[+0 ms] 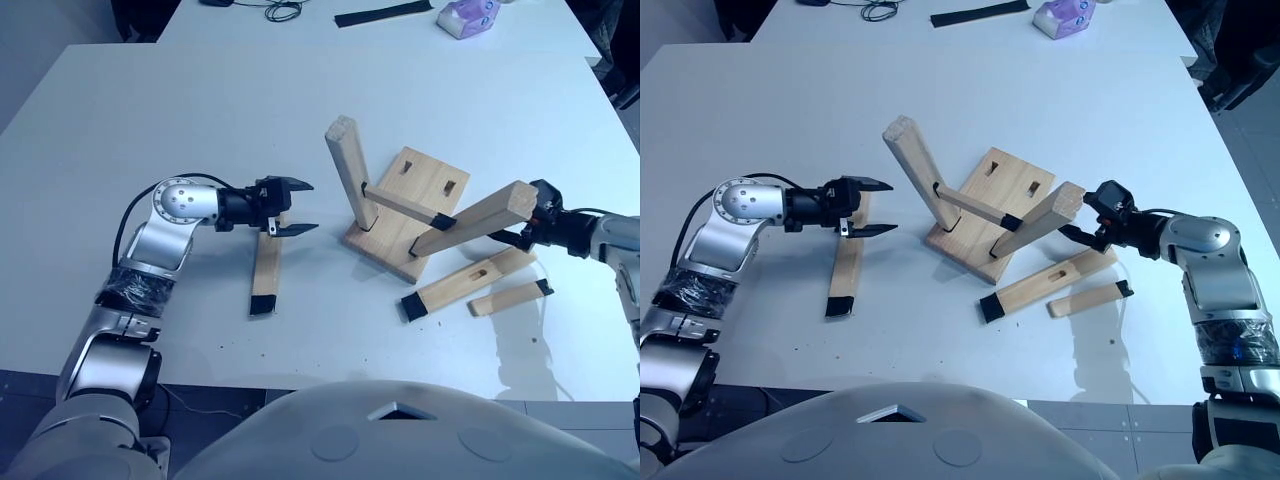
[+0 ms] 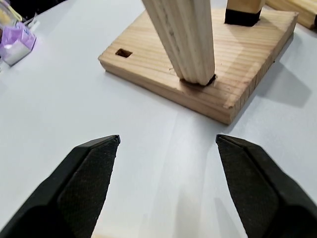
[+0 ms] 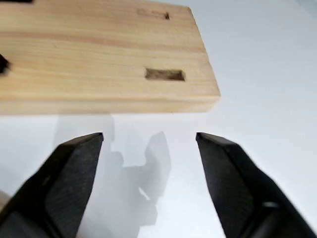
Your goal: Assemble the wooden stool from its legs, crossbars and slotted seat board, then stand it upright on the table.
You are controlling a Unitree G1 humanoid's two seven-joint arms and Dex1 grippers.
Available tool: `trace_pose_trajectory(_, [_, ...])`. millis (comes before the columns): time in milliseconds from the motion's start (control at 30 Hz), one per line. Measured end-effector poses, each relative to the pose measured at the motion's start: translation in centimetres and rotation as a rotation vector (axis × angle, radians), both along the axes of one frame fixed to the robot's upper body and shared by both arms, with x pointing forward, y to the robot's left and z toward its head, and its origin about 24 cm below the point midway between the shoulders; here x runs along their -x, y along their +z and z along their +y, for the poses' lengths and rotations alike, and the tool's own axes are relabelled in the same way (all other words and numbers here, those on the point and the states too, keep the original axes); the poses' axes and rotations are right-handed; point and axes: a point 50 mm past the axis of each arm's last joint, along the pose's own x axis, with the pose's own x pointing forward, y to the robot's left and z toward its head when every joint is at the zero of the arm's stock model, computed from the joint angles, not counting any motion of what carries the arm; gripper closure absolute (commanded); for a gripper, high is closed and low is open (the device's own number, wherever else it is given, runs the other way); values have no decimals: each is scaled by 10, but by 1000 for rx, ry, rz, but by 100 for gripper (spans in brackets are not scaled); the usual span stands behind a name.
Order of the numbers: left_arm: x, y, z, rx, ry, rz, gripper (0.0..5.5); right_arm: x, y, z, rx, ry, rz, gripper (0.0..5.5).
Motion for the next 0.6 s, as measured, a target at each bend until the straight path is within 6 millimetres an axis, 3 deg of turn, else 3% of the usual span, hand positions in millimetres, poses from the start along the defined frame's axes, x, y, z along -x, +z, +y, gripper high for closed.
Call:
trace_pose_trajectory(233, [0,-2,-7,9,-12,-13,190,-23,-20,23,22,9,-48,384])
trace_pose_trajectory(600, [10,-3,-8,-26,-96,-11,190,-27,-37,51,-15,85,-42,547])
